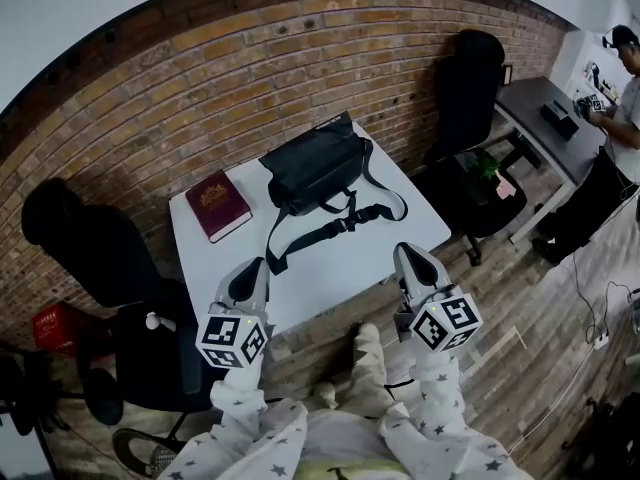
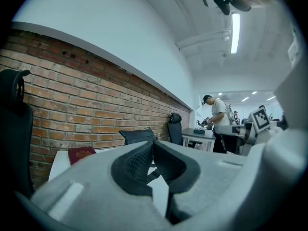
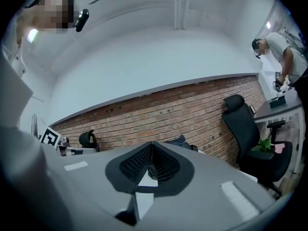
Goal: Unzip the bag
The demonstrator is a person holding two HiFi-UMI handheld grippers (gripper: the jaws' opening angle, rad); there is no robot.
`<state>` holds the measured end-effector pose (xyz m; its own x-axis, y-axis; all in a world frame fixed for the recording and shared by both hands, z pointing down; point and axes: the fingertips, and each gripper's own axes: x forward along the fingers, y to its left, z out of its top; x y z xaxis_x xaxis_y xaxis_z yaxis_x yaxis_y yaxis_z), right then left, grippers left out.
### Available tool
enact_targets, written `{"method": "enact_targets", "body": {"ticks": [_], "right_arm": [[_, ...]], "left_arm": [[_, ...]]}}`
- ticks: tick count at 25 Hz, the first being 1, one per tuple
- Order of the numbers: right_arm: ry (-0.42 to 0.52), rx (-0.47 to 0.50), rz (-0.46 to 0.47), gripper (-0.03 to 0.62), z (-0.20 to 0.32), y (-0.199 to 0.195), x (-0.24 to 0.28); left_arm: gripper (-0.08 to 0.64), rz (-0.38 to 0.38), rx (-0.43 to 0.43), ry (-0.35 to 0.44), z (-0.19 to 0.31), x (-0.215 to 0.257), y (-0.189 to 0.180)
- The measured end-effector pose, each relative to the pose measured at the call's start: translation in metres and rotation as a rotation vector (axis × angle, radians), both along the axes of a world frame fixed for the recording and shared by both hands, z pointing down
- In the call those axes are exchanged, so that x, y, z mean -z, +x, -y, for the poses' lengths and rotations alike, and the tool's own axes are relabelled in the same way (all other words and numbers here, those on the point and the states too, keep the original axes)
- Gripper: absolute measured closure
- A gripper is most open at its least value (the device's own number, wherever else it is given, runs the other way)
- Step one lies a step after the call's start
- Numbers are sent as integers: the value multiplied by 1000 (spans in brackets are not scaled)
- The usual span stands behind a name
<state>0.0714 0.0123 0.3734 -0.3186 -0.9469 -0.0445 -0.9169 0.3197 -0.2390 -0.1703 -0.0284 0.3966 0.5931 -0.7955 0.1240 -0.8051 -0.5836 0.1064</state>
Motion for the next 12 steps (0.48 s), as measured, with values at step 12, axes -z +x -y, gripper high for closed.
{"method": "enact_targets", "body": {"ticks": [12], "right_arm": [[-69, 237, -25, 515, 145, 25, -18]], "left_arm": [[529, -55, 148, -63, 102, -12, 44]]}}
